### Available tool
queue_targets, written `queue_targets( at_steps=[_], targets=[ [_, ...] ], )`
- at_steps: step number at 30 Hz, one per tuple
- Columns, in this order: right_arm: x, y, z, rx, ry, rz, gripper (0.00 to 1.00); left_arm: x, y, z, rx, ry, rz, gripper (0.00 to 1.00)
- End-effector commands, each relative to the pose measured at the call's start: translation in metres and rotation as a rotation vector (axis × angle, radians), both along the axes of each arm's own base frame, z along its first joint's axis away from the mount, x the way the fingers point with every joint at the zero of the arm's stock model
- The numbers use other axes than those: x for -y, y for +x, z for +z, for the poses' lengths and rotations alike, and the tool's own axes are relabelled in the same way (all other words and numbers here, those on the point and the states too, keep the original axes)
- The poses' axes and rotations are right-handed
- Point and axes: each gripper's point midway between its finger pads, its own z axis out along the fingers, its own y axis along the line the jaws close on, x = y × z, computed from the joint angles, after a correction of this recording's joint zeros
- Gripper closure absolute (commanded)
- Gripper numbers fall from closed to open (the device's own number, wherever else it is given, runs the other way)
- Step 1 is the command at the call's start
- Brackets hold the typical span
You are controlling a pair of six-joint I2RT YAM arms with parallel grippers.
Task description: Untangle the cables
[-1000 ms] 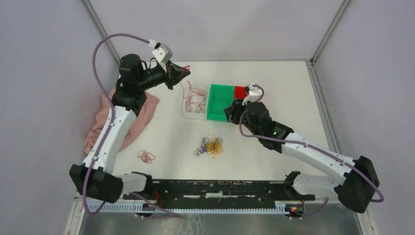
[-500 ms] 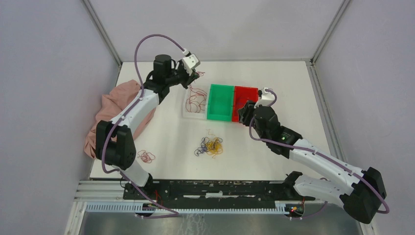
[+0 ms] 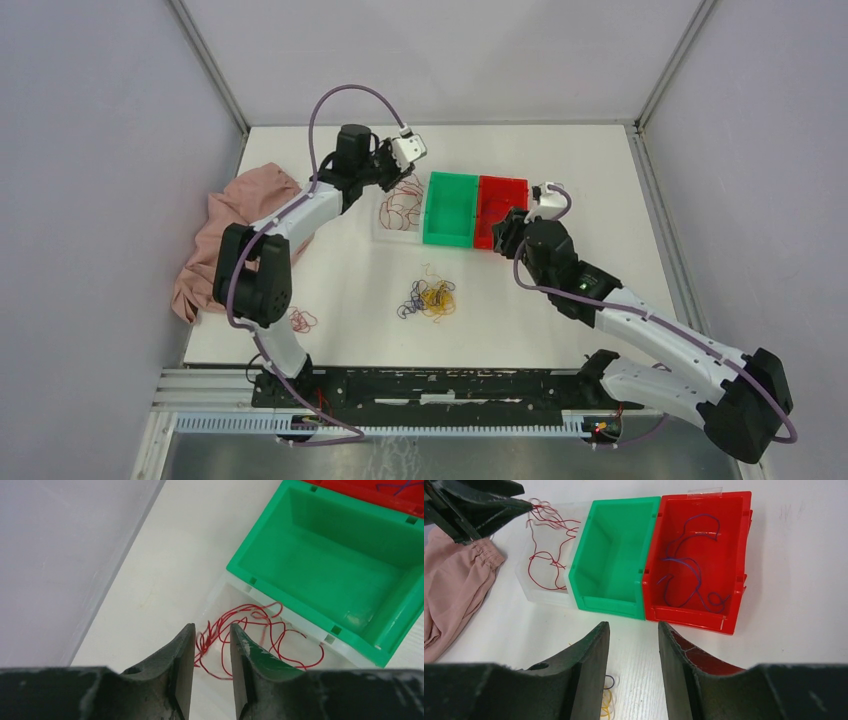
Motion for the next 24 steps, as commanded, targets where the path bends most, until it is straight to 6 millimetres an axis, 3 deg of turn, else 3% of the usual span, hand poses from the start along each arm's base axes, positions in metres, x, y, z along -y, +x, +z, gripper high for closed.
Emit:
queue_targets(
  at_steps=[1, 5, 10, 13, 17, 24],
  targets=[
    [0.006, 0.005, 0.022, 0.064, 0.026, -0.026, 0.53, -0.009, -0.006, 0.0, 0.047, 0.074, -0.024, 0.56],
    [0.006, 0.003, 0.028, 0.068, 0.027, -0.017, 0.53, -0.014, -0.011, -0.004, 0.008, 0.089, -0.013, 0.52],
    [0.005, 0.001, 0.032, 0.068, 0.027, 0.001, 0.53, -0.021, -0.018, 0.014, -0.034, 0.064, -0.004, 0.41],
    [-0.002, 0.001, 0.03, 0.059, 0.027, 0.033, 0.51, -0.03, -0.033, 0.028, -0.116, 0.049, -0.023, 0.3],
    [-0.019, 0.001, 0.024, 0.03, 0.022, 0.107, 0.48, -0.06, -0.082, 0.031, -0.236, 0.116, -0.188, 0.23],
    [-0.029, -0.001, 0.022, 0.023, 0.04, 0.156, 0.48, -0.171, -0.193, -0.029, -0.557, 0.402, -0.296, 0.24]
  ],
)
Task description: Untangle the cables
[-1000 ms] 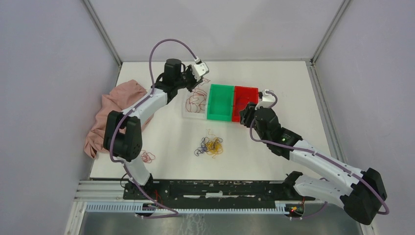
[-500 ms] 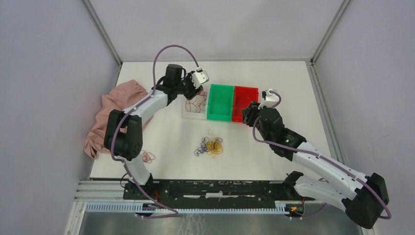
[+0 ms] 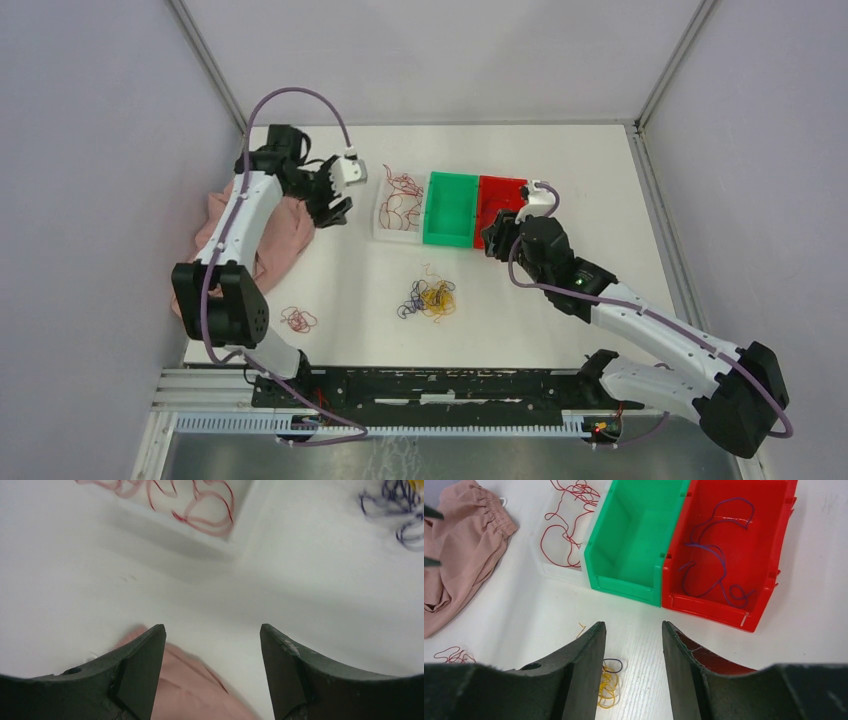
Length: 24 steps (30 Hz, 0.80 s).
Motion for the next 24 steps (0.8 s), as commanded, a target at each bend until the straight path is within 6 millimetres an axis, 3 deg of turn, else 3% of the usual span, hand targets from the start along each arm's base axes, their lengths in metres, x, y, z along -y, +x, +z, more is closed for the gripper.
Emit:
queue_targets(
  at_steps=[1, 5, 10, 18, 24],
  targets=[
    [-0.012, 0.003, 0.031, 0.066, 0.063, 0.049, 0.48, -0.058, -0.109, -0.044, -0.273, 0.18, -0.179, 0.25],
    [-0.014, -0.002, 0.03, 0.064, 0.077, 0.072, 0.48, -0.091, -0.156, -0.08, -0.309, 0.314, -0.233, 0.28],
    [-0.016, -0.009, 0.029, 0.056, 0.097, 0.095, 0.48, -0.102, -0.178, -0.113, -0.25, 0.402, -0.27, 0.3],
    [-0.013, -0.017, 0.031, 0.054, 0.127, 0.107, 0.48, -0.131, -0.183, -0.153, -0.172, 0.597, -0.335, 0.36],
    [-0.009, -0.022, 0.033, 0.048, 0.127, 0.107, 0.5, -0.136, -0.178, -0.167, -0.152, 0.632, -0.36, 0.44]
  ],
)
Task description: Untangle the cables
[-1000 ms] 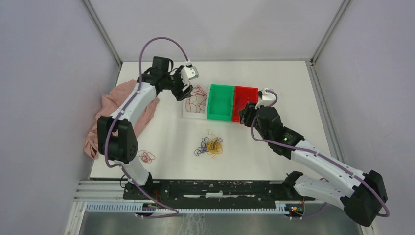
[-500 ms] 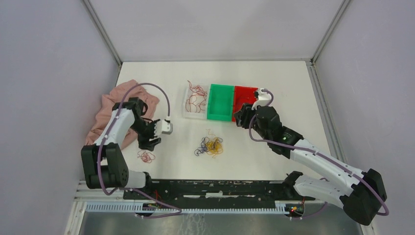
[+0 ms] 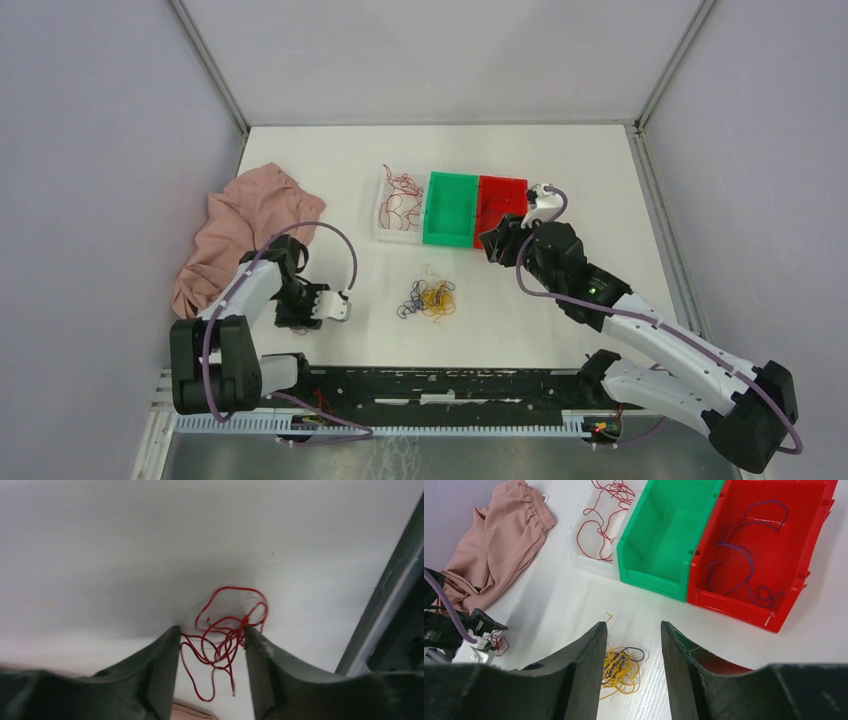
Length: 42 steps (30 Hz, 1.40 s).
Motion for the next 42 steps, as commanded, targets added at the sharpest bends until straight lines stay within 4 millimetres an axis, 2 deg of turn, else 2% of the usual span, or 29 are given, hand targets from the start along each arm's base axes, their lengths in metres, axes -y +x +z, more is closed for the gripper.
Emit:
queue_targets(
  at_steps=[1, 5, 8, 12, 17, 21, 26, 30, 33, 37, 38, 41, 42],
  targets=[
    [0.002, -0.004, 0.014, 0.023, 0.039, 0.001, 0.51, -0.007, 0.031, 0.001, 0.115, 0.036, -0.072, 0.49],
    [0.002, -0.011, 0.011, -0.005, 0.039, 0.022, 0.56, 0.007, 0.044, 0.015, 0.158, -0.038, -0.067, 0.7],
    [0.002, -0.023, 0.0, -0.058, 0.022, 0.06, 0.58, 0.03, 0.064, 0.046, 0.215, -0.155, -0.028, 0.83],
    [0.006, -0.049, -0.024, -0.16, -0.005, 0.12, 0.6, 0.067, 0.081, 0.097, 0.231, -0.33, 0.048, 0.84],
    [0.015, -0.077, -0.039, -0.249, -0.032, 0.176, 0.6, 0.116, 0.091, 0.146, 0.22, -0.487, 0.087, 0.83],
    [0.023, -0.086, -0.038, -0.268, -0.068, 0.186, 0.6, 0.164, 0.105, 0.183, 0.23, -0.614, 0.106, 0.82],
    [0.028, -0.091, -0.043, -0.3, -0.103, 0.195, 0.6, 0.214, 0.141, 0.219, 0.266, -0.736, 0.141, 0.82],
    [0.029, -0.094, -0.047, -0.326, -0.112, 0.194, 0.6, 0.238, 0.186, 0.217, 0.342, -0.71, 0.13, 0.79],
    [0.034, -0.095, -0.045, -0.329, -0.128, 0.18, 0.6, 0.243, 0.225, 0.202, 0.412, -0.634, 0.092, 0.77],
    [0.044, -0.094, -0.031, -0.304, -0.158, 0.152, 0.6, 0.248, 0.277, 0.194, 0.487, -0.57, 0.103, 0.73],
    [0.046, -0.094, -0.027, -0.297, -0.158, 0.147, 0.6, 0.249, 0.287, 0.192, 0.501, -0.556, 0.106, 0.69],
    [0.049, -0.094, -0.023, -0.285, -0.153, 0.133, 0.6, 0.249, 0.31, 0.192, 0.535, -0.524, 0.118, 0.41],
    [0.05, -0.094, -0.022, -0.283, -0.151, 0.127, 0.6, 0.249, 0.312, 0.193, 0.53, -0.516, 0.12, 0.35]
  ],
)
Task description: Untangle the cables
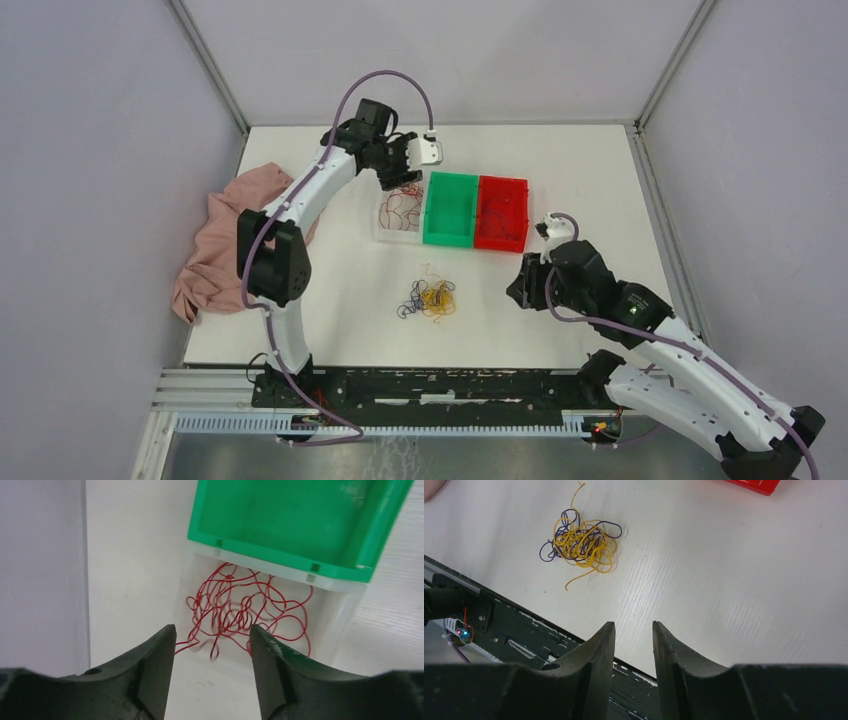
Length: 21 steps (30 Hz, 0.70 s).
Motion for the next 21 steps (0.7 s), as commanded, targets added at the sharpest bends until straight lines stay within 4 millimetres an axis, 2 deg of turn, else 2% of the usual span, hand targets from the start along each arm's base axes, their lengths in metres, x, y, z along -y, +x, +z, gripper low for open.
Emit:
queue_targets(
  at_steps=[1, 3, 5, 10, 12, 15, 18, 21],
  targets=[
    [0.007, 0.006, 0.025, 0.07, 0.012, -0.034, 0.6, 0.0, 0.035, 0.035, 0.113, 0.012, 0.046, 0.28],
    [0.008, 0.006, 0.029, 0.077, 0.011, -0.038, 0.6, 0.002, 0.028, 0.038, 0.086, -0.001, 0.037, 0.13],
    [0.008, 0.008, 0.032, 0.084, 0.011, -0.04, 0.59, 0.0, 0.018, 0.047, 0.076, -0.012, 0.026, 0.01],
    [-0.002, 0.018, 0.038, 0.095, 0.013, -0.028, 0.59, -0.005, 0.0, 0.082, 0.041, -0.094, 0.114, 0.01],
    [-0.011, 0.025, 0.036, 0.095, 0.018, -0.011, 0.59, -0.009, -0.009, 0.1, 0.03, -0.141, 0.183, 0.01],
    [-0.036, 0.041, 0.029, 0.092, 0.057, 0.012, 0.59, -0.02, -0.025, 0.117, -0.02, -0.201, 0.287, 0.01],
    [-0.068, 0.058, 0.02, 0.067, 0.117, 0.048, 0.59, -0.032, -0.047, 0.12, -0.102, -0.24, 0.375, 0.01],
    [-0.101, 0.076, 0.003, 0.029, 0.129, 0.088, 0.59, -0.043, -0.071, 0.107, -0.17, -0.209, 0.414, 0.01]
  ],
)
